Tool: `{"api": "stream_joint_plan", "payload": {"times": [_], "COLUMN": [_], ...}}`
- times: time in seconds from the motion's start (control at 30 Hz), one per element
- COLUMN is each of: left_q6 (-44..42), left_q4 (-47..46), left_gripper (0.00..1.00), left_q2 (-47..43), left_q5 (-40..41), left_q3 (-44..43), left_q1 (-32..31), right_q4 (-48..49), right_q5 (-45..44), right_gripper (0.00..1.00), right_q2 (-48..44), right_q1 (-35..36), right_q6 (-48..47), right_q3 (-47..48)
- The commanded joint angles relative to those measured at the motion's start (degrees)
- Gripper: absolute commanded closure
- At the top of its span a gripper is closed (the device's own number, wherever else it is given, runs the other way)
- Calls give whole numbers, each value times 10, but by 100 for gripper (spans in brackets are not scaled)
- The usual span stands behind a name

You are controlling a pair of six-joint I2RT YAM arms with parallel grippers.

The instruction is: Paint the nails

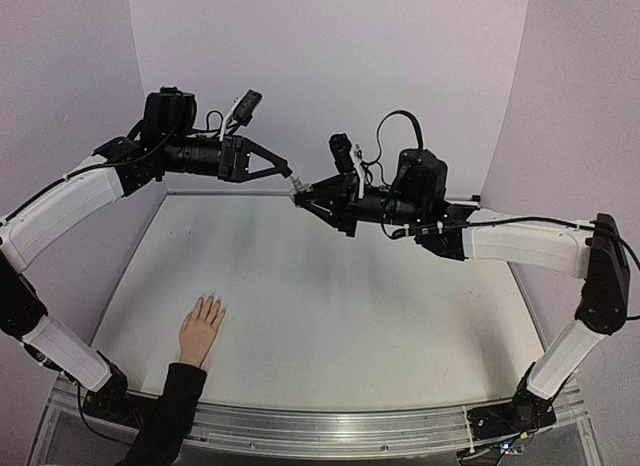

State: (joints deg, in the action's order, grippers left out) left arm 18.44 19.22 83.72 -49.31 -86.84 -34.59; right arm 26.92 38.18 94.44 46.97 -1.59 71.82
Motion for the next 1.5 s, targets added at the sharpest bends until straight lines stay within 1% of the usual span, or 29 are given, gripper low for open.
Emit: {"api": "stream_joint_plan", "payload": {"times": [0.0, 0.27, 0.7, 0.97, 1.07, 1.17, 1.3, 1.4, 1.47], "left_q6": [-28, -51, -69, -130, -148, -155, -142, -112, -80], "left_q4": [36, 80, 109, 209, 265, 288, 290, 282, 266], "left_gripper": [100, 100, 100, 100, 100, 100, 100, 100, 100], "left_q2": [9, 20, 27, 56, 80, 93, 94, 98, 100], "left_q5": [0, 13, 32, 102, 155, 173, 199, 222, 252], "left_q3": [-37, -59, -72, -121, -157, -172, -170, -169, -166], "left_q1": [-4, -9, -22, -49, -70, -80, -83, -85, -86], "right_q4": [31, 25, 17, 8, 8, 8, 21, 45, 81], "right_q5": [6, 11, 12, -12, -31, -54, -132, -189, -216], "right_gripper": [100, 100, 100, 100, 100, 100, 100, 100, 100], "right_q2": [9, 14, 23, 28, 38, 45, 38, 35, 34], "right_q1": [3, 5, 8, 9, 9, 10, 22, 38, 47], "right_q6": [7, 7, 5, 7, 6, -1, -23, -49, -51], "right_q3": [37, 49, 67, 86, 103, 117, 123, 119, 109]}}
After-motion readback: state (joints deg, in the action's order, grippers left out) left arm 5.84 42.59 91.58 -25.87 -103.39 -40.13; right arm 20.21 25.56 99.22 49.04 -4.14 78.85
